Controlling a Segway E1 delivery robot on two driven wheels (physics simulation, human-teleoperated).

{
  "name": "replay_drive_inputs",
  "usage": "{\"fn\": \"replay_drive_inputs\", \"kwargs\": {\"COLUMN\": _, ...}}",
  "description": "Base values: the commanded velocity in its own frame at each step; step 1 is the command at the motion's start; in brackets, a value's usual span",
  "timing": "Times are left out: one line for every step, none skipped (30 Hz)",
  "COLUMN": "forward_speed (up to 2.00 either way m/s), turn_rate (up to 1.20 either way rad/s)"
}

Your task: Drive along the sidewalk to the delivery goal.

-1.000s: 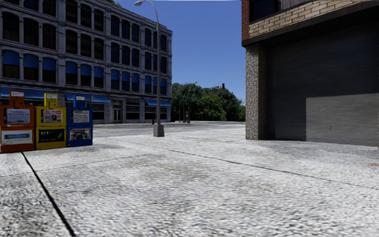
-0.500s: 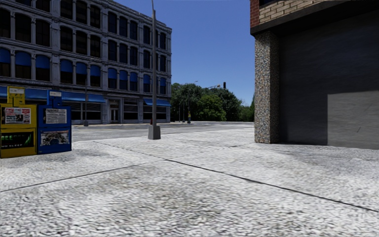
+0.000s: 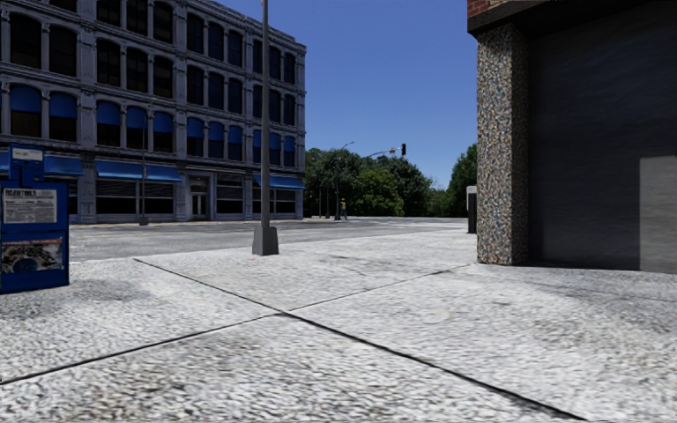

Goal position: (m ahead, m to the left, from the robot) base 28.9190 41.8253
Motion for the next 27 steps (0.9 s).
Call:
{"fn": "replay_drive_inputs", "kwargs": {"forward_speed": 2.00, "turn_rate": 0.00}}
{"fn": "replay_drive_inputs", "kwargs": {"forward_speed": 2.00, "turn_rate": -0.20}}
{"fn": "replay_drive_inputs", "kwargs": {"forward_speed": 2.00, "turn_rate": -0.38}}
{"fn": "replay_drive_inputs", "kwargs": {"forward_speed": 2.00, "turn_rate": -0.55}}
{"fn": "replay_drive_inputs", "kwargs": {"forward_speed": 2.00, "turn_rate": -0.55}}
{"fn": "replay_drive_inputs", "kwargs": {"forward_speed": 2.00, "turn_rate": -0.64}}
{"fn": "replay_drive_inputs", "kwargs": {"forward_speed": 2.00, "turn_rate": -0.66}}
{"fn": "replay_drive_inputs", "kwargs": {"forward_speed": 2.00, "turn_rate": -0.60}}
{"fn": "replay_drive_inputs", "kwargs": {"forward_speed": 2.00, "turn_rate": -0.60}}
{"fn": "replay_drive_inputs", "kwargs": {"forward_speed": 2.00, "turn_rate": -0.44}}
{"fn": "replay_drive_inputs", "kwargs": {"forward_speed": 2.00, "turn_rate": -0.24}}
{"fn": "replay_drive_inputs", "kwargs": {"forward_speed": 2.00, "turn_rate": 0.00}}
{"fn": "replay_drive_inputs", "kwargs": {"forward_speed": 2.00, "turn_rate": 0.00}}
{"fn": "replay_drive_inputs", "kwargs": {"forward_speed": 2.00, "turn_rate": 0.00}}
{"fn": "replay_drive_inputs", "kwargs": {"forward_speed": 2.00, "turn_rate": 0.00}}
{"fn": "replay_drive_inputs", "kwargs": {"forward_speed": 2.00, "turn_rate": 0.00}}
{"fn": "replay_drive_inputs", "kwargs": {"forward_speed": 2.00, "turn_rate": 0.00}}
{"fn": "replay_drive_inputs", "kwargs": {"forward_speed": 2.00, "turn_rate": 0.00}}
{"fn": "replay_drive_inputs", "kwargs": {"forward_speed": 2.00, "turn_rate": 0.00}}
{"fn": "replay_drive_inputs", "kwargs": {"forward_speed": 2.00, "turn_rate": 0.00}}
{"fn": "replay_drive_inputs", "kwargs": {"forward_speed": 2.00, "turn_rate": 0.00}}
{"fn": "replay_drive_inputs", "kwargs": {"forward_speed": 2.00, "turn_rate": 0.00}}
{"fn": "replay_drive_inputs", "kwargs": {"forward_speed": 2.00, "turn_rate": 0.00}}
{"fn": "replay_drive_inputs", "kwargs": {"forward_speed": 2.00, "turn_rate": 0.00}}
{"fn": "replay_drive_inputs", "kwargs": {"forward_speed": 2.00, "turn_rate": 0.00}}
{"fn": "replay_drive_inputs", "kwargs": {"forward_speed": 2.00, "turn_rate": 0.00}}
{"fn": "replay_drive_inputs", "kwargs": {"forward_speed": 2.00, "turn_rate": 0.00}}
